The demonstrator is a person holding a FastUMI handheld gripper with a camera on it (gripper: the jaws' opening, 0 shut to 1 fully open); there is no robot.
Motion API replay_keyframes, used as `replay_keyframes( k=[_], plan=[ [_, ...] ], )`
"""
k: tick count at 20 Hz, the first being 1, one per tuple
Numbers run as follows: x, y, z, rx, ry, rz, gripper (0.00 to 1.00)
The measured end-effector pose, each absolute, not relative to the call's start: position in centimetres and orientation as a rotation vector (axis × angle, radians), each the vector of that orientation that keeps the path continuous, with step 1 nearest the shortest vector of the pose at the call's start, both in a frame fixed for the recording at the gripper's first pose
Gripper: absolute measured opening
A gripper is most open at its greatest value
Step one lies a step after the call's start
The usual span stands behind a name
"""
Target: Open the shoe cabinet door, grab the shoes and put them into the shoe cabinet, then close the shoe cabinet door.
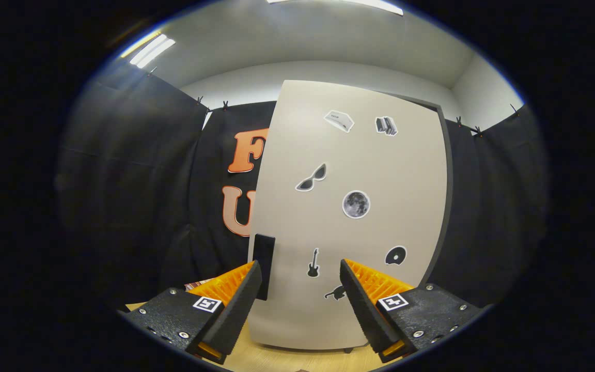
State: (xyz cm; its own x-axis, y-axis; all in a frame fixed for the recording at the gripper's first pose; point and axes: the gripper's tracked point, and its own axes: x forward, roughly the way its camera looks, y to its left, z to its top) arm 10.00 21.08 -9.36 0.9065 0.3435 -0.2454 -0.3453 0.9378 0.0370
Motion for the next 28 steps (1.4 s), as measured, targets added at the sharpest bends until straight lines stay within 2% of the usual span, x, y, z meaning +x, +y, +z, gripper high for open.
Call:
replay_keyframes(
  k=[12,28],
  plan=[
    [6.9,13.8,-2.9,0.041,0.175,0.166,0.95],
    [5.5,13.2,0.1,0.032,0.101,0.133,0.95]
  ],
)
